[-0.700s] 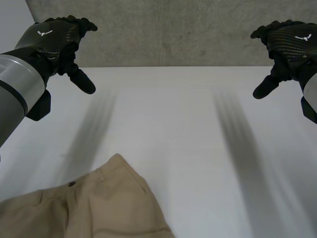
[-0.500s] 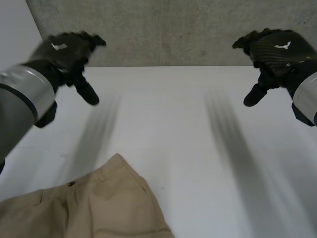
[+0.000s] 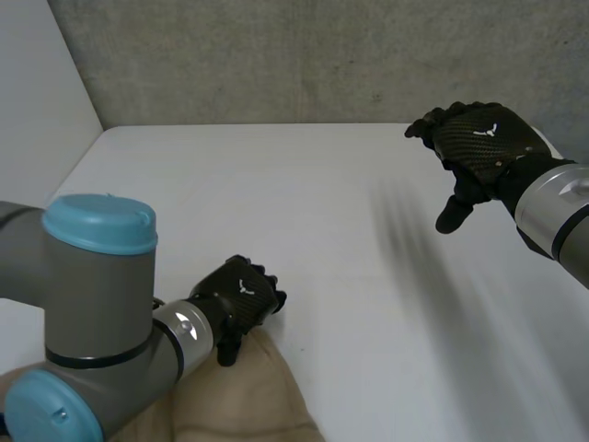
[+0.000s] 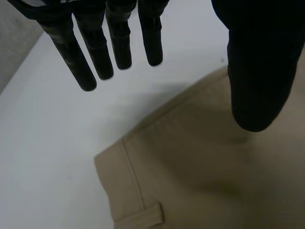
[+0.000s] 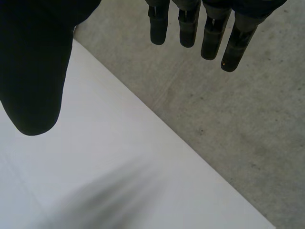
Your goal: Fold the shorts.
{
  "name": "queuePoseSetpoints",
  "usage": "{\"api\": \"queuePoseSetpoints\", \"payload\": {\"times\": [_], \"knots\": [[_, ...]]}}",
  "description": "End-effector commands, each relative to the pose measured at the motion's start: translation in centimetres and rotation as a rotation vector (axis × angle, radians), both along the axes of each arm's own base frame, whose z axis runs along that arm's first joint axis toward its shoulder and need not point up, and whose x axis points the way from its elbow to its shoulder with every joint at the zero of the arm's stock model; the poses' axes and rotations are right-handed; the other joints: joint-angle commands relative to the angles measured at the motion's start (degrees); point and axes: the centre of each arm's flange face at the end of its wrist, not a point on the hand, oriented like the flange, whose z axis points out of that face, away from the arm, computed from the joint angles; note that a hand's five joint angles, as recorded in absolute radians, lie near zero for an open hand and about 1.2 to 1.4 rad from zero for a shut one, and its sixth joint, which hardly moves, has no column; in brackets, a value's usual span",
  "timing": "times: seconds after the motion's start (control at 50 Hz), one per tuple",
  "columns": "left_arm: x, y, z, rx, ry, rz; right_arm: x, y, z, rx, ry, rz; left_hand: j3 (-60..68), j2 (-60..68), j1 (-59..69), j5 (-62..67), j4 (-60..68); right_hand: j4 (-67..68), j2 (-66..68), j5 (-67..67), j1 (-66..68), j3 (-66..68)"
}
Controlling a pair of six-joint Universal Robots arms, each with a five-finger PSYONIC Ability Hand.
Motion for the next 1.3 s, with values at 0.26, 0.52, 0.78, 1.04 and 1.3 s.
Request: {"api": "queuePoseSetpoints", "payload": {"times": [0.26, 0.52, 0.78, 1.04, 1.3], "knots": [[0.0, -1.2, -2.5, 0.002, -0.029, 0.05, 0.0, -0.2, -1.0, 0.03, 0.014, -0.005, 8.5, 8.3, 8.0, 8.3, 8.4, -3.3, -2.7, -3.7, 0.5, -0.6], [0.1, -1.7, -1.7, -0.032, -0.024, 0.076, 0.0, -0.1, -1.0, 0.026, 0.018, -0.009, 58.1, 57.9, 57.6, 57.9, 58.0, -3.3, -2.7, -3.7, 0.5, -0.6], [-5.3, -6.1, 9.0, -0.455, 0.286, 0.142, -0.3, -0.5, 0.0, -0.008, 0.006, -0.037, 58.1, 57.9, 57.6, 57.9, 58.0, -3.3, -2.7, -3.7, 0.5, -0.6], [-7.2, -3.9, 25.6, -0.894, 0.77, 0.177, -1.4, -1.3, 2.3, -0.091, -0.024, -0.153, 58.1, 57.9, 57.6, 57.9, 58.0, -3.3, -2.7, -3.7, 0.5, -0.6], [-5.0, 2.4, 15.0, -0.651, 0.553, 0.082, -1.5, -1.5, 3.6, -0.17, -0.05, -0.161, 58.1, 57.9, 57.6, 57.9, 58.0, -3.3, -2.7, -3.7, 0.5, -0.6]]}}
